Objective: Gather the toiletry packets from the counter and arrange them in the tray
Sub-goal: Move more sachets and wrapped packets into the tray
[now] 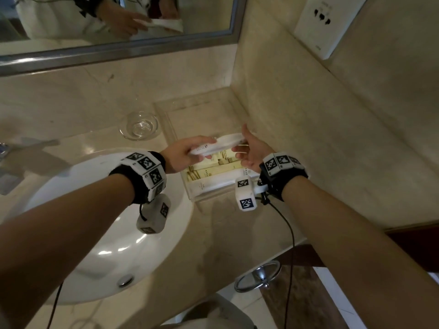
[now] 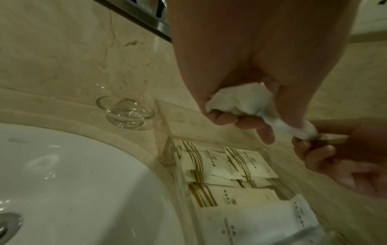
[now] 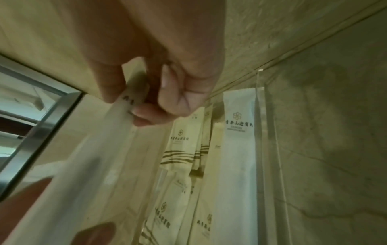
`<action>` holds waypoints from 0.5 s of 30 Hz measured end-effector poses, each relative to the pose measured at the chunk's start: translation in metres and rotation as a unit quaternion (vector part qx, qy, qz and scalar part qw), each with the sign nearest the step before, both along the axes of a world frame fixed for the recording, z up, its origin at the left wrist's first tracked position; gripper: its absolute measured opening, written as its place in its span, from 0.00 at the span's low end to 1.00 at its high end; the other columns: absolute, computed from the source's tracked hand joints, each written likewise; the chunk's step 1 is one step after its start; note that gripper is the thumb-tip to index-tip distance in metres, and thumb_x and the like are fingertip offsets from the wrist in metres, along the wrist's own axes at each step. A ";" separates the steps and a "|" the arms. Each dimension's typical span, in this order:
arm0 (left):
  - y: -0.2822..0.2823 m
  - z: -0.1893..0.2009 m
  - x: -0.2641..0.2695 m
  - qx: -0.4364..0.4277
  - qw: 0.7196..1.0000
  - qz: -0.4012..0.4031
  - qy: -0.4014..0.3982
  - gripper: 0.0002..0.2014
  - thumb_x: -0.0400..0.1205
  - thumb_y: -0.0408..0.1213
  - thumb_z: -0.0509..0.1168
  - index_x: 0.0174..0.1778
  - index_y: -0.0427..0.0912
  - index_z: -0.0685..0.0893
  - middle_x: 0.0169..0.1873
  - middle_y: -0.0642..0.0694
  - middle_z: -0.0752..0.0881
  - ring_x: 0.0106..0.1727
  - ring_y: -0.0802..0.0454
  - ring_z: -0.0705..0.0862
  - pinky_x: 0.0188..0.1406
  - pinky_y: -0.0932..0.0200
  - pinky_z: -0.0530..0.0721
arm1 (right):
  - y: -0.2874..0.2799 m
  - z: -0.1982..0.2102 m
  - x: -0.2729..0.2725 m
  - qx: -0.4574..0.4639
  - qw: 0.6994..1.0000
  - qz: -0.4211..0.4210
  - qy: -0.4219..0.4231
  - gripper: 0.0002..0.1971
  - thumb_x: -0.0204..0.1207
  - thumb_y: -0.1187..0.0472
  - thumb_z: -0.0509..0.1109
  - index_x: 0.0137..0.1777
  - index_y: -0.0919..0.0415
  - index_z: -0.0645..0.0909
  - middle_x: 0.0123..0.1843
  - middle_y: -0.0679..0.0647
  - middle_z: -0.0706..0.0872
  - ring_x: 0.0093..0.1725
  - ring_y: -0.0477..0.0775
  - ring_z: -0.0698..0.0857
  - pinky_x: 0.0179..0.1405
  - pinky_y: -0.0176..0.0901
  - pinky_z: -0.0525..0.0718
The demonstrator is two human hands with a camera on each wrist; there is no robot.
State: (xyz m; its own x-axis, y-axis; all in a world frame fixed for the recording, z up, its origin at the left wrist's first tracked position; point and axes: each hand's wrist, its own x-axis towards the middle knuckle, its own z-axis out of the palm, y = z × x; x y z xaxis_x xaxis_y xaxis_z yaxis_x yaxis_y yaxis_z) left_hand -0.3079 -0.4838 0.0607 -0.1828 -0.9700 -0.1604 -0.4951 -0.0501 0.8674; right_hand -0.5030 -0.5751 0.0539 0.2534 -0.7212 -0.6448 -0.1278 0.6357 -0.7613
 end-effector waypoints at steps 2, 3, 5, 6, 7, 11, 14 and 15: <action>-0.001 0.001 -0.002 0.006 1.000 -0.013 -0.014 0.25 0.80 0.30 0.65 0.73 0.49 0.71 0.57 0.48 0.82 0.56 0.53 0.83 0.54 0.69 0.80 | 0.001 -0.004 -0.004 -0.006 1.000 -0.030 0.007 0.12 0.77 0.49 0.68 0.41 0.58 0.77 0.35 0.51 0.82 0.27 0.44 0.76 0.12 0.30 0.66; -0.001 0.002 -0.004 0.023 1.000 0.001 0.002 0.25 0.80 0.33 0.66 0.74 0.51 0.70 0.55 0.46 0.83 0.55 0.52 0.83 0.56 0.66 0.79 | 0.001 -0.005 -0.006 -0.006 0.999 -0.048 0.000 0.10 0.77 0.54 0.69 0.41 0.59 0.77 0.34 0.52 0.81 0.27 0.44 0.76 0.12 0.30 0.67; -0.002 0.002 -0.007 0.060 0.997 0.046 0.032 0.25 0.80 0.40 0.65 0.74 0.52 0.69 0.51 0.48 0.84 0.53 0.53 0.82 0.56 0.62 0.78 | 0.001 -0.006 -0.009 0.000 0.997 -0.071 -0.021 0.08 0.76 0.58 0.70 0.39 0.59 0.77 0.33 0.51 0.81 0.28 0.44 0.77 0.13 0.29 0.68; -0.003 0.000 -0.007 0.069 0.996 0.060 0.023 0.25 0.80 0.41 0.65 0.73 0.51 0.69 0.48 0.49 0.85 0.51 0.53 0.82 0.53 0.63 0.78 | 0.000 -0.007 -0.010 0.003 0.997 -0.075 -0.031 0.07 0.76 0.59 0.71 0.39 0.59 0.77 0.34 0.51 0.80 0.29 0.44 0.78 0.14 0.29 0.68; -0.004 -0.002 -0.005 0.073 0.995 0.063 0.002 0.23 0.80 0.41 0.65 0.72 0.48 0.71 0.46 0.47 0.86 0.49 0.53 0.82 0.48 0.65 0.78 | 0.001 -0.008 -0.010 0.004 0.996 -0.075 -0.040 0.07 0.76 0.60 0.71 0.39 0.58 0.77 0.34 0.50 0.80 0.30 0.44 0.77 0.15 0.29 0.68; -0.007 -0.011 0.002 0.065 0.994 0.049 -0.071 0.08 0.78 0.36 0.68 0.51 0.40 0.83 0.42 0.44 0.84 0.45 0.49 0.81 0.39 0.65 0.76 | 0.000 -0.012 -0.017 0.014 0.996 -0.058 -0.060 0.06 0.75 0.60 0.71 0.40 0.58 0.77 0.35 0.50 0.78 0.27 0.43 0.78 0.15 0.30 0.68; -0.006 -0.014 0.006 0.041 0.992 0.084 -0.086 0.10 0.74 0.32 0.71 0.41 0.47 0.76 0.38 0.46 0.80 0.41 0.49 0.77 0.36 0.64 0.72 | -0.002 -0.014 -0.023 0.045 0.994 -0.062 -0.076 0.15 0.73 0.46 0.71 0.42 0.58 0.75 0.33 0.50 0.77 0.20 0.43 0.72 0.12 0.31 0.65; -0.005 -0.014 0.007 0.031 0.991 0.088 -0.097 0.13 0.74 0.31 0.71 0.38 0.49 0.73 0.35 0.48 0.78 0.39 0.50 0.75 0.35 0.64 0.71 | -0.002 -0.014 -0.025 0.057 0.994 -0.059 -0.077 0.19 0.71 0.40 0.69 0.41 0.57 0.74 0.30 0.50 0.77 0.19 0.43 0.70 0.11 0.31 0.63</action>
